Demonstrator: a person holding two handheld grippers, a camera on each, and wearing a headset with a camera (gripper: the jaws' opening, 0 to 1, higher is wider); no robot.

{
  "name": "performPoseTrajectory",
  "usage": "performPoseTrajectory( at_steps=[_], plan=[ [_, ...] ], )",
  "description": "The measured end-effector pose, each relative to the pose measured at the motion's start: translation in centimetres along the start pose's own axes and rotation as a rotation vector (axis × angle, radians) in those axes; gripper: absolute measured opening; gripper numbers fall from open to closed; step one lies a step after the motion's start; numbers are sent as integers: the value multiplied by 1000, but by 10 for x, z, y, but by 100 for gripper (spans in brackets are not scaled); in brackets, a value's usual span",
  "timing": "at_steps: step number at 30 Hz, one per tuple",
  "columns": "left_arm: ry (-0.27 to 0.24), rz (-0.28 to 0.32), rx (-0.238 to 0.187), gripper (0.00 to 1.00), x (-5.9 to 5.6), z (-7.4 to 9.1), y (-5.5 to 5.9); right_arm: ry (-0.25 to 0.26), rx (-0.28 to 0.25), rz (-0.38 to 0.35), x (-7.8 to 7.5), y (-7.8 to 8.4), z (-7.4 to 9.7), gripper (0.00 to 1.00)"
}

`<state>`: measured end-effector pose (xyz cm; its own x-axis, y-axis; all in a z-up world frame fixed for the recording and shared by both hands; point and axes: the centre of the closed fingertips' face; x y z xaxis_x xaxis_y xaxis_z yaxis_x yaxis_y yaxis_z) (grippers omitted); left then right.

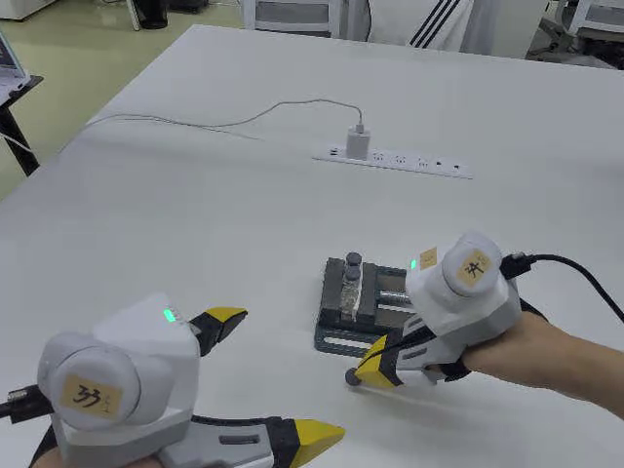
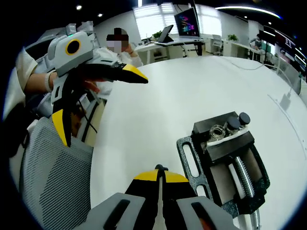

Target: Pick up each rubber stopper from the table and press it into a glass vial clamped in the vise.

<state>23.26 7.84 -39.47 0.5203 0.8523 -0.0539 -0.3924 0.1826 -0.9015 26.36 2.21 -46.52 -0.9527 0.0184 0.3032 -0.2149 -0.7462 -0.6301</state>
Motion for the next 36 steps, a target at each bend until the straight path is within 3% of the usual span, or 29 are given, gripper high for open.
performPoseTrajectory(
  at_steps=[4, 16, 20, 28, 36],
  plan=[
    [9, 2, -6, 87, -3, -2, 0, -8, -58, -60, 6, -2, 6, 0],
    [62, -34, -27, 78, -19, -13, -8, -76, -349, -360, 22, -21, 36, 0],
    [92, -55, -38, 69, -26, -18, -12, -107, -454, -466, 27, -26, 46, 0],
    [135, -91, -56, 59, -39, -27, -20, -191, -603, -643, 39, -30, 64, 0],
    [187, -137, -68, 35, -54, -32, -25, -282, -700, -767, 55, -31, 73, 0]
  ],
)
Point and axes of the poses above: the centre of the closed fingertips' face, and the gripper's own axes: z roughly backward along the fingers, x roughly to its left, y roughly out of its underside, and after that the axes turned 8 degrees about -y, right-handed
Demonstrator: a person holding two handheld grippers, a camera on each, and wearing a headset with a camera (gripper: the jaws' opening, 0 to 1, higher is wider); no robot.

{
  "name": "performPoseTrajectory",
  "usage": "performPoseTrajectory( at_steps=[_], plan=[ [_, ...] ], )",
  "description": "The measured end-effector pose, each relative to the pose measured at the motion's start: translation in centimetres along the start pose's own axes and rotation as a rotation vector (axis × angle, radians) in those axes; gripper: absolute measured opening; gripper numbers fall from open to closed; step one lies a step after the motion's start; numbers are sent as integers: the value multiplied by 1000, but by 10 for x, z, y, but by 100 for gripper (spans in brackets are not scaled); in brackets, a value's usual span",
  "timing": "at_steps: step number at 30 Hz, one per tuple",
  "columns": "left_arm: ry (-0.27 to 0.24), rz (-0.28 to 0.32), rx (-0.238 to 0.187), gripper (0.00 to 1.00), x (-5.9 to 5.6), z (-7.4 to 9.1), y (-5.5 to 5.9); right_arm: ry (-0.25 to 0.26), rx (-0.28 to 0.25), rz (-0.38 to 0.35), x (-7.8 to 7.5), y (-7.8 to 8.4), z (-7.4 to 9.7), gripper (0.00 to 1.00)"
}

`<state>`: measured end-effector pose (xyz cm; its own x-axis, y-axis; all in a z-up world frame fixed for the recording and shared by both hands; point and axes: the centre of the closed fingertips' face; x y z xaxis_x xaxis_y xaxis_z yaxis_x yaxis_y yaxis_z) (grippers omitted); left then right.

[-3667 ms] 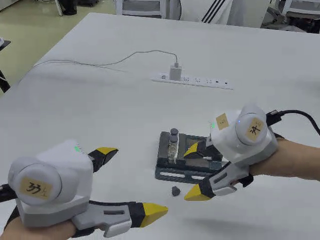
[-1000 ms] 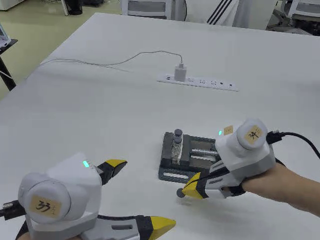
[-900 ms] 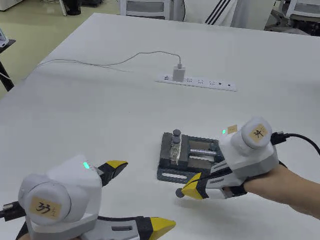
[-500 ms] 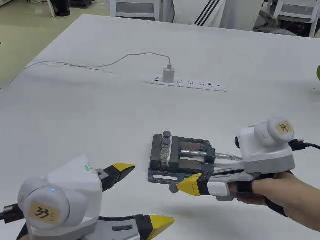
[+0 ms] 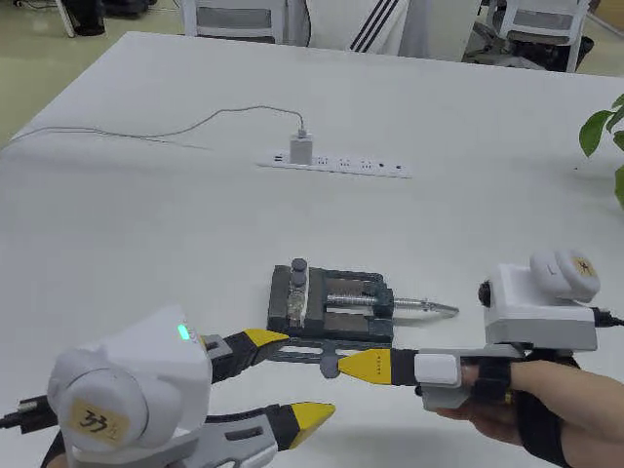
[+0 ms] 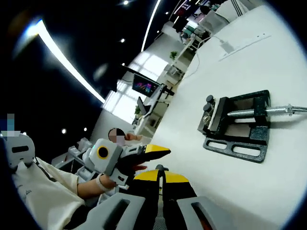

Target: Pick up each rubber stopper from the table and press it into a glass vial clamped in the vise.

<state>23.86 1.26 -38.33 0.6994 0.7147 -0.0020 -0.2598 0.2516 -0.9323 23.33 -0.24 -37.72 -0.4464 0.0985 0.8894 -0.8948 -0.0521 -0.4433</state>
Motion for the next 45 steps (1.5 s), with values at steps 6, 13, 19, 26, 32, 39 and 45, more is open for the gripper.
performPoseTrajectory(
  at_steps=[6, 13, 19, 26, 32, 39, 45],
  plan=[
    [39, -21, -16, 24, -10, -4, -6, -71, -80, -156, 8, 1, 1, 0],
    [59, -31, -47, 12, -14, -4, -15, -112, -112, -240, 9, 2, 2, 0],
    [67, -30, -53, 7, -14, -4, -17, -129, -145, -279, 10, 0, 3, 0],
    [75, -41, -53, 5, -15, -5, -17, -137, -163, -310, 8, -1, 3, 0],
    [83, -30, -48, 4, -16, -5, -16, -138, -166, -309, 6, 0, 5, 0],
    [91, -4, -45, 4, -17, -4, -13, -150, -173, -306, 5, 3, 4, 0],
    [100, 14, -49, 4, -18, -3, -13, -159, -181, -299, 7, 4, 5, 0]
  ],
)
Point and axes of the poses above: the centre of the closed fingertips' face, and the gripper's own axes: z roughly backward along the fingers, x roughly to its left, y roughly out of its underside, and after that the axes turned 8 degrees about -y, right-handed
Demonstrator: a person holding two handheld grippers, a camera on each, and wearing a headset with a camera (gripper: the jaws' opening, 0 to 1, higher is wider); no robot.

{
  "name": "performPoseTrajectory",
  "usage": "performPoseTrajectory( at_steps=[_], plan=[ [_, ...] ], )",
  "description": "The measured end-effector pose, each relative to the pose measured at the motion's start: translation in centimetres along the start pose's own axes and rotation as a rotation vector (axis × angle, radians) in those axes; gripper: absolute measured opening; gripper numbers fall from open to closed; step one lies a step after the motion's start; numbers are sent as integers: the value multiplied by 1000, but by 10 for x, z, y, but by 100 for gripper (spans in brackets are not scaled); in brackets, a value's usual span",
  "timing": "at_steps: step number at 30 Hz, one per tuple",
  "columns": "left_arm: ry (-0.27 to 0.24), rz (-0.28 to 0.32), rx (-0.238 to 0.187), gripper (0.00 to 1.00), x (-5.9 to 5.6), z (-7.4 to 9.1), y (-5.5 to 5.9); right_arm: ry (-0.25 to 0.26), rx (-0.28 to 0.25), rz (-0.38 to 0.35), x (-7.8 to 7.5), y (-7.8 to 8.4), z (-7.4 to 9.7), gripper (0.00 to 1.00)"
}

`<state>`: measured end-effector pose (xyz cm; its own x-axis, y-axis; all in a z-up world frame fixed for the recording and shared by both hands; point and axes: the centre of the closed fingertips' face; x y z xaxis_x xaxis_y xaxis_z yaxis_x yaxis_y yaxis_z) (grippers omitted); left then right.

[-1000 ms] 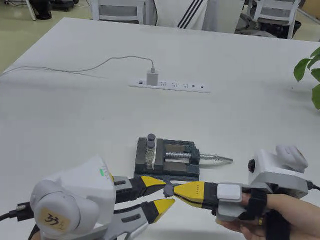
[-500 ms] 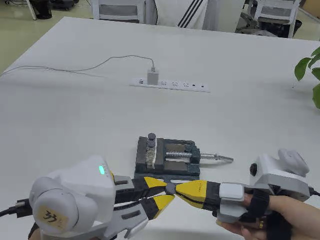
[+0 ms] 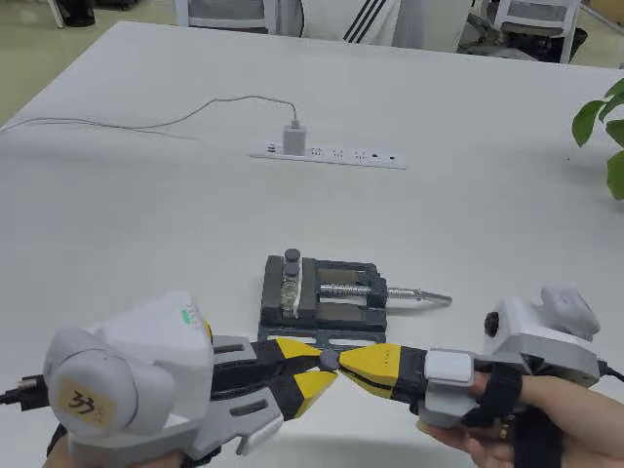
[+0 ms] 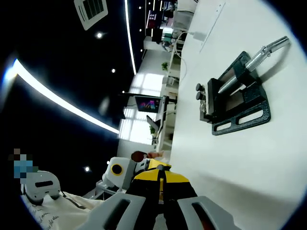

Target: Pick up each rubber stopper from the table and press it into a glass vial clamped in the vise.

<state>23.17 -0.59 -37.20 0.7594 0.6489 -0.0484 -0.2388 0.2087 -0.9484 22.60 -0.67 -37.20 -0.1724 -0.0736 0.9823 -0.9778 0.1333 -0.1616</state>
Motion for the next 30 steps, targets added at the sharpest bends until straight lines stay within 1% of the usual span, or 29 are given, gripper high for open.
performPoseTrajectory(
  at_steps=[4, 9, 12, 13, 15, 16, 18, 19, 22, 24, 25, 26, 28, 30],
  plan=[
    [2, -8, -1, 3, -1, 1, -3, -8, -4, 9, 3, 0, 1, 0],
    [12, -17, 2, 3, -2, 0, -3, 3, -7, 32, 5, 1, 2, 0],
    [14, -19, 0, 3, -3, 0, -4, 6, -6, 58, 7, 2, 2, 0],
    [15, -20, -1, 3, -4, 0, -4, 7, -2, 83, 8, 2, 2, 0],
    [14, -19, -1, 3, -4, 0, -4, 13, 4, 100, 9, 3, 2, 0],
    [14, -19, -1, 3, -4, -1, -5, 17, 7, 130, 9, 2, 3, 0],
    [14, -19, 2, 3, -5, -1, -4, 21, 14, 144, 10, 2, 5, 1],
    [14, -22, 5, 3, -6, -1, -4, 21, 14, 150, 11, 2, 5, 5],
    [17, -23, 9, 3, -7, -2, -2, 25, 21, 182, 15, 3, 5, 12],
    [21, -23, 11, 3, -9, -3, -2, 29, 42, 210, 18, 5, 5, 17],
    [21, -24, 12, 3, -9, -3, -2, 36, 48, 218, 18, 5, 6, 20],
    [19, -25, 17, 3, -9, -4, -1, 49, 55, 239, 17, 5, 6, 23],
    [16, -25, 20, 3, -9, -4, -1, 60, 65, 276, 18, 3, 8, 27],
    [12, -25, 22, 3, -8, -4, 0, 66, 78, 290, 20, 2, 8, 32]
  ],
)
Point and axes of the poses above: the centre of the closed fingertips' face, and the gripper's own axes: z roughly backward along the fingers, x roughly to its left, y roughly out of its underside, and after that the axes turned 8 degrees about -y, right-handed
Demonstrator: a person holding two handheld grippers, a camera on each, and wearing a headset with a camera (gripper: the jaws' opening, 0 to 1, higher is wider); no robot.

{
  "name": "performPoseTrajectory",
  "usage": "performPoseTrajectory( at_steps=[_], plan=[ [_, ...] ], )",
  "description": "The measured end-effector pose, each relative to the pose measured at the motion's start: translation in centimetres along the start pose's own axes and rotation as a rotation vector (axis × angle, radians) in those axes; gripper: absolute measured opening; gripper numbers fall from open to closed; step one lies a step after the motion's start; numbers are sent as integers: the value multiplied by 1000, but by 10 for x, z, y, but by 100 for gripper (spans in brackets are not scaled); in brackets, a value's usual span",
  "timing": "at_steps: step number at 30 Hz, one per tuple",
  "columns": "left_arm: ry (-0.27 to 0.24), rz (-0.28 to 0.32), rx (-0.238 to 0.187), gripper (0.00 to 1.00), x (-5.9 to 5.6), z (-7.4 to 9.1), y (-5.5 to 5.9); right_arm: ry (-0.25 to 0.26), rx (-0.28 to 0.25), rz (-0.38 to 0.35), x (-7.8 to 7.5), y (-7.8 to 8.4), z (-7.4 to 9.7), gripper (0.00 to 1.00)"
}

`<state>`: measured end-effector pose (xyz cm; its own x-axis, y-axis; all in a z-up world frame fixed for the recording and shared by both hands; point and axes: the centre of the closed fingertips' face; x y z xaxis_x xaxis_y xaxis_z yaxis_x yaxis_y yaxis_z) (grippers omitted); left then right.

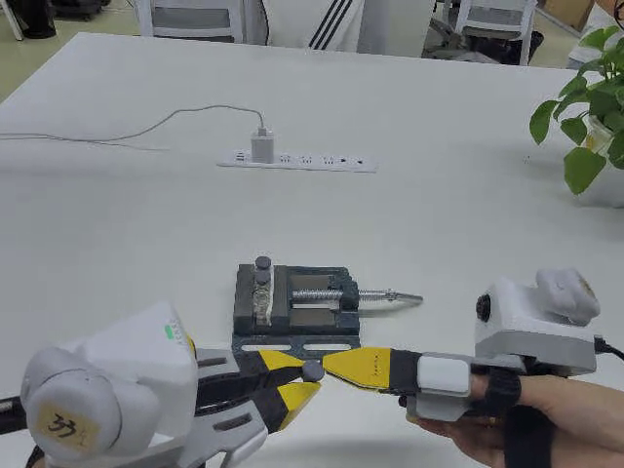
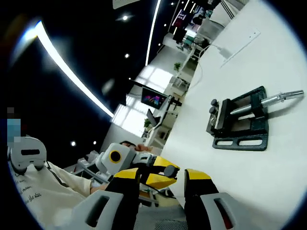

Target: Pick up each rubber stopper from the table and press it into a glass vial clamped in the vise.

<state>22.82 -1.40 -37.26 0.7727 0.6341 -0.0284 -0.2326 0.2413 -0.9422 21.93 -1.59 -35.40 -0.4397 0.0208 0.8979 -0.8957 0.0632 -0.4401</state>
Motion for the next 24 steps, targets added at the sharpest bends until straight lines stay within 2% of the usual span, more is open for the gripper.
performPoseTrajectory(
  at_steps=[1, 5, 6, 8, 10, 11, 13, 16, 19, 23, 24],
  plan=[
    [-1, 0, 2, 3, 0, 0, 0, 12, 14, 35, -1, -1, 1, 36],
    [-6, -1, 8, 3, 2, 0, 2, 51, 60, 102, -3, 0, 1, 49],
    [-7, -1, 11, 3, 2, 1, 2, 60, 76, 126, -4, -1, 1, 51],
    [-11, -2, 13, 3, 3, 1, 3, 59, 89, 126, -2, 0, 0, 51],
    [-16, -6, 16, 3, 3, 1, 3, 91, 119, 160, -5, 0, 1, 56],
    [-18, -9, 18, 3, 4, 1, 3, 109, 148, 210, -7, 1, 2, 60],
    [-20, -9, 22, 3, 5, 1, 3, 140, 198, 264, -10, 2, 3, 64],
    [-22, -12, 26, 3, 5, 1, 4, 151, 248, 322, -9, 3, 2, 63],
    [-23, -17, 31, 3, 5, 1, 4, 161, 318, 381, -8, 6, 1, 67],
    [-25, -16, 37, 3, 6, 1, 5, 175, 381, 433, -10, 10, 0, 72],
    [-25, -17, 39, 3, 5, 2, 6, 183, 413, 454, -12, 13, 1, 74]
  ],
)
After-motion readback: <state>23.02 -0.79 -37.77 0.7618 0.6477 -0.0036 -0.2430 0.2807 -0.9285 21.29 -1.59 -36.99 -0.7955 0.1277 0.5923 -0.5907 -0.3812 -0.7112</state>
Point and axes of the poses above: the centre of the closed fingertips' face, and the gripper's own axes: z roughly backward along the fingers, x roughly to its left, y roughly out of its underside, and after that the axes turned 8 degrees about -y, right-handed
